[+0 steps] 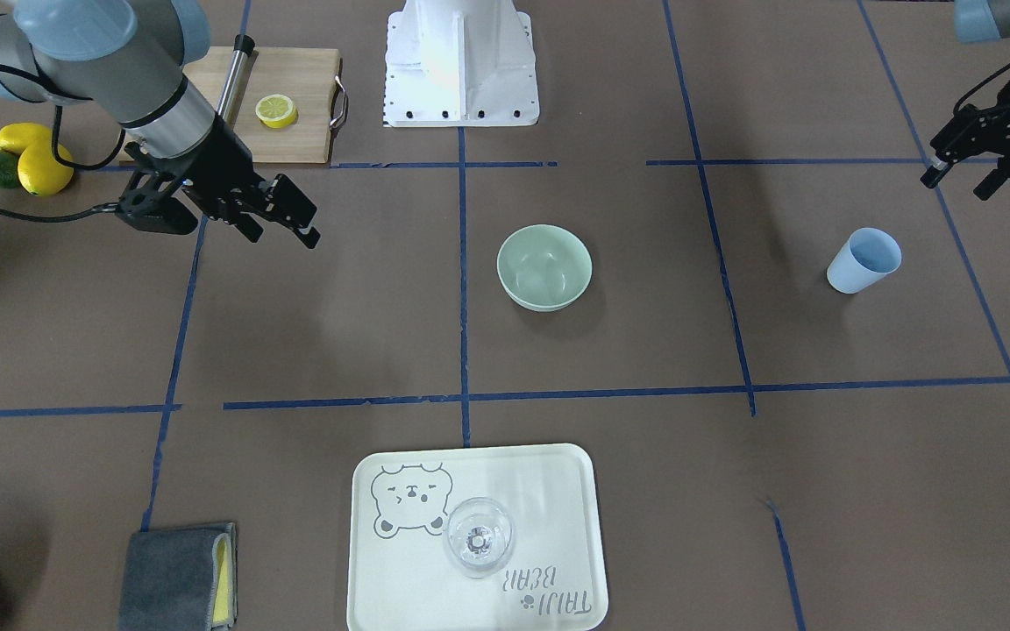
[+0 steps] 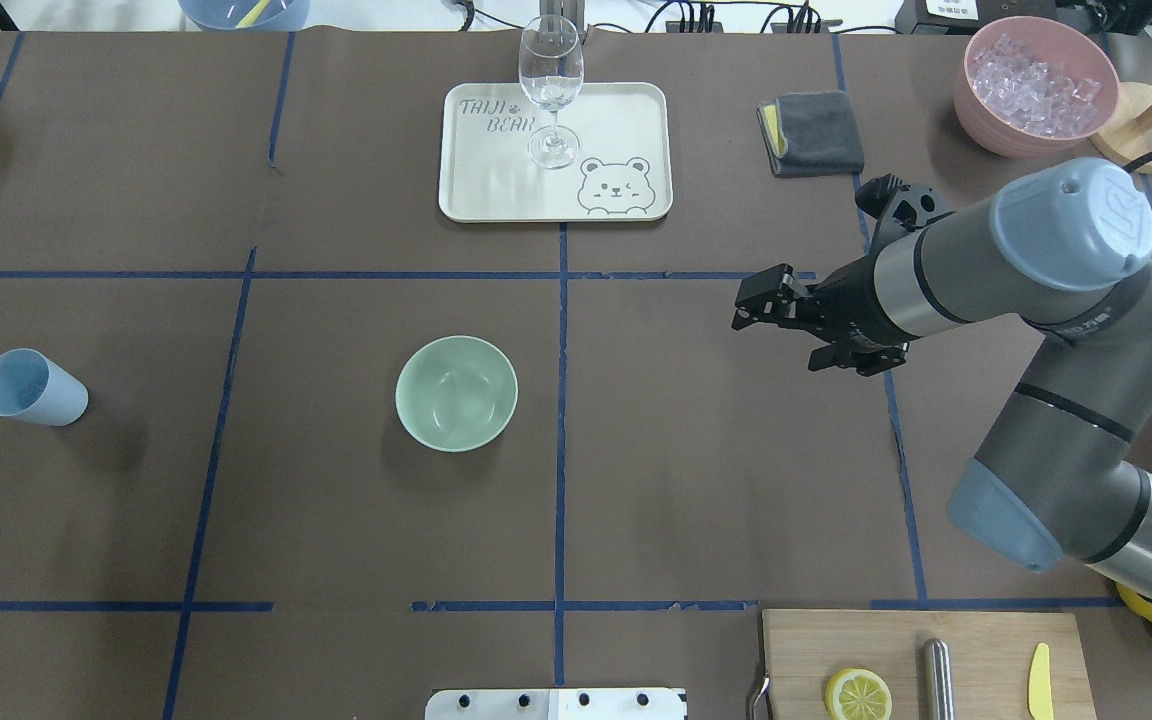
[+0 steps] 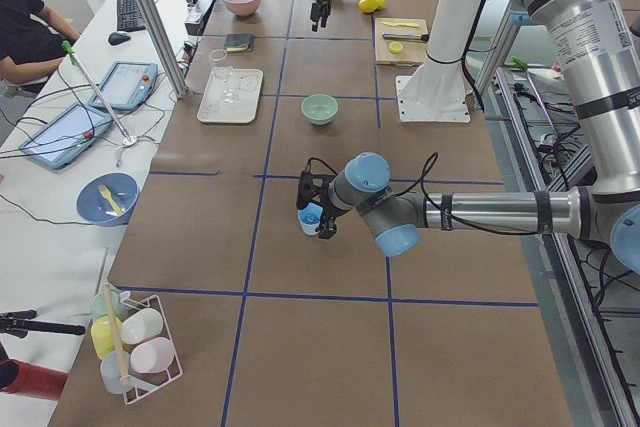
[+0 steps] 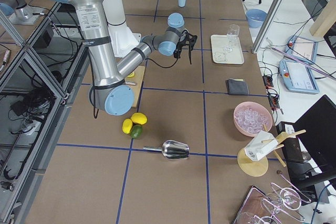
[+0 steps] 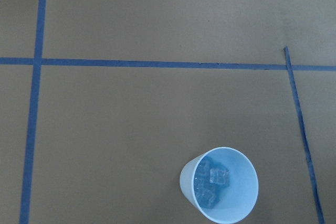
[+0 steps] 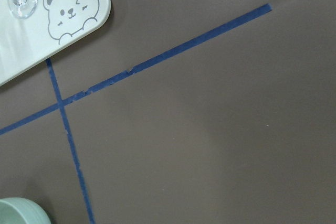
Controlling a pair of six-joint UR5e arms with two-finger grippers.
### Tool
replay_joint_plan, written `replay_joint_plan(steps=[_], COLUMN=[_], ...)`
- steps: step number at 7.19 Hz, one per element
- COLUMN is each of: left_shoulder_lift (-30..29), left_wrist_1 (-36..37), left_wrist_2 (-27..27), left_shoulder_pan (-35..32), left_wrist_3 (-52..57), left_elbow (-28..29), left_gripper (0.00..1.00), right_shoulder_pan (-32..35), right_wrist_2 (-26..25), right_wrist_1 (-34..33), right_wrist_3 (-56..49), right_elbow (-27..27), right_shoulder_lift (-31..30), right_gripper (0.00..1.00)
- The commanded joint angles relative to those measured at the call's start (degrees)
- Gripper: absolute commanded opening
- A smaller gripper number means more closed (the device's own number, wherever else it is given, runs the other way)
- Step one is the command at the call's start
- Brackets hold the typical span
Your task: Pour ice into bowl
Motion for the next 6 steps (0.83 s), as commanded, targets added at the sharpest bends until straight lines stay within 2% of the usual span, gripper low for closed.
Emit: replay_joint_plan(steps=[1,2,3,5,6], left_shoulder_lift=[5.5,5.5,5.5,5.6,5.9], left_wrist_1=[-3.9,-5.2,-5.3,-5.1,-3.8], left_wrist_2=[11.7,14.6,22.6,44.4,58.8], left_shoulder_pan=[5.0,6.3,13.7,33.2,44.0], left_wrist_3=[-2.7,-5.1,-10.0,-24.6,-30.0], left_elbow=[-4.5,-4.5,-4.5,-4.5,-4.1], left_gripper=[1.0,1.0,1.0,1.0,1.0], right_shoulder_pan=[0.4,0.3,0.4,0.4,0.4], right_wrist_2=[0.1,-0.2,-0.3,-0.4,-0.5], right_wrist_1=[0.0,0.0,0.0,0.0,-0.1], right_wrist_3=[-1.4,-1.4,-1.3,-1.4,-1.3], right_elbow=[0.3,0.4,0.6,0.6,1.2], right_shoulder_lift=[-1.1,-1.2,-1.1,-0.9,-1.2], right_gripper=[1.0,1.0,1.0,1.0,1.0])
